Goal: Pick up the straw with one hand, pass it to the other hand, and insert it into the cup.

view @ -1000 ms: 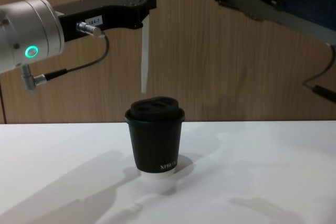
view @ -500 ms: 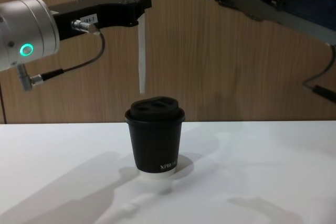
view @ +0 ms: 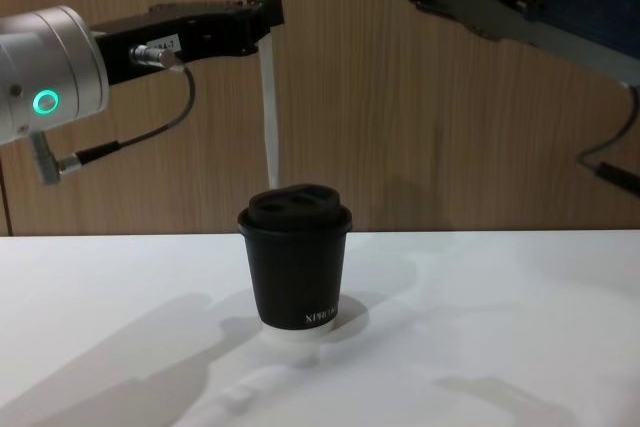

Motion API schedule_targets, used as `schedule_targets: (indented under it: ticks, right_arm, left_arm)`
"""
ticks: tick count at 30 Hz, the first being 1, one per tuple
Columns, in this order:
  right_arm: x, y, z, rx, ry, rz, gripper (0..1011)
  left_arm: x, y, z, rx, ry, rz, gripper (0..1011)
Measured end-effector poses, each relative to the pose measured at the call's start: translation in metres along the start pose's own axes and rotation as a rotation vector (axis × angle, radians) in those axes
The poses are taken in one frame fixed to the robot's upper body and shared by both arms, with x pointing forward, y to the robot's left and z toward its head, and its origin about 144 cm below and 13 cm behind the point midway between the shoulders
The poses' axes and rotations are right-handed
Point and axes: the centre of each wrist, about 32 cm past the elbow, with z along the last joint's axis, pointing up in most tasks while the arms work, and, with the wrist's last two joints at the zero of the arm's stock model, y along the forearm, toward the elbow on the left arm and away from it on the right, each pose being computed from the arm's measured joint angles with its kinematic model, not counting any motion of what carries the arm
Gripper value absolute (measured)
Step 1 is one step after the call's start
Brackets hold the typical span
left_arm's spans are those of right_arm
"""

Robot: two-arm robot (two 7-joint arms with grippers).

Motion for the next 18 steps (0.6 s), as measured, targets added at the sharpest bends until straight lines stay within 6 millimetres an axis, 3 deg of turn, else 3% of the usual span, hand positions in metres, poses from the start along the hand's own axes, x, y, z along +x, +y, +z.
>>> schedule_targets:
  ticks: [18]
  right_arm:
    - [0.0, 0.0, 0.0, 0.0, 0.0, 0.0, 1001]
  left_arm:
    - [-0.0041, 0.0051, 0.003, 0.009, 0.003, 0.005, 2]
